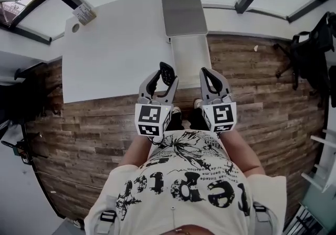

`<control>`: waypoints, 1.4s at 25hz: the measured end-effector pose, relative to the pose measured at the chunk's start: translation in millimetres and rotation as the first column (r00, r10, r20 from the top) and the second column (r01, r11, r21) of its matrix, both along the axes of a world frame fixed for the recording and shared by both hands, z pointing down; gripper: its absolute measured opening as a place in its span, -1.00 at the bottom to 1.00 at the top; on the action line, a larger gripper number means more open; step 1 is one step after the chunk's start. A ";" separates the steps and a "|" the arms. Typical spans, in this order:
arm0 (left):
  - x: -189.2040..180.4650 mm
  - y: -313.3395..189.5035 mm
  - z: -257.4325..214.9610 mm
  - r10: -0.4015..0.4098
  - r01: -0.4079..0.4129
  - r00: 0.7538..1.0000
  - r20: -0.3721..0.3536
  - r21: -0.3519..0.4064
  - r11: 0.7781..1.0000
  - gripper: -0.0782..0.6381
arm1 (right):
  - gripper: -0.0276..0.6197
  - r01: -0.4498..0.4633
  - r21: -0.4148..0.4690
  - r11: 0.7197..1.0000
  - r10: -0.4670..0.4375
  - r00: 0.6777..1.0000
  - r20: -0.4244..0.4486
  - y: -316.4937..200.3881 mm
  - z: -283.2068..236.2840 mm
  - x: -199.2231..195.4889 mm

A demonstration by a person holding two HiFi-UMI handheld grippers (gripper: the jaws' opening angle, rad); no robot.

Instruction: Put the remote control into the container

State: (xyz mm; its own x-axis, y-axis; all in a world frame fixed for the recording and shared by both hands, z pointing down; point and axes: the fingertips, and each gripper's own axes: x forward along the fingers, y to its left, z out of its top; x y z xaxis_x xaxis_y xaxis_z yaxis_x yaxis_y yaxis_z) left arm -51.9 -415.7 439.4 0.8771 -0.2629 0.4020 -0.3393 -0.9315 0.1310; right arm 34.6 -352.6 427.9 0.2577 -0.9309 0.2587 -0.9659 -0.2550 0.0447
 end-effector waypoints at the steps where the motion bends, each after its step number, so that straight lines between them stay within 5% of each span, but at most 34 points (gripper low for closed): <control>1: 6.4 -0.6 4.2 0.006 -0.006 1.000 0.009 -0.010 1.000 -0.13 | -0.91 -0.004 -0.006 1.000 0.004 1.000 0.003 -0.6 2.7 5.8; 16: 114.8 -7.7 89.2 -0.011 0.060 0.978 0.210 -0.227 0.972 -0.13 | -0.91 0.087 -0.095 0.992 -0.074 0.988 0.134 -37.2 56.1 102.0; 28: 156.1 -14.2 173.9 0.003 0.128 0.893 0.450 -0.262 0.957 -0.13 | -0.91 0.198 -0.156 0.968 -0.161 0.962 0.221 -41.6 108.0 140.2; 35: 160.0 -11.2 201.6 0.004 0.174 0.851 0.525 -0.288 0.942 -0.13 | -0.91 0.240 -0.160 0.957 -0.198 0.951 0.239 -46.7 116.5 156.1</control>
State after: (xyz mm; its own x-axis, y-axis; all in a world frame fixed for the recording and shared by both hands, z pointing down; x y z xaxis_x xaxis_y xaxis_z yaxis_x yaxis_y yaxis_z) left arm 108.0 -426.9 641.0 0.5015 -0.1089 0.8583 -0.5157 -0.8342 0.1955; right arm 190.7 -399.4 544.4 -0.0296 -0.8882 0.4585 -0.9882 -0.0431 -0.1472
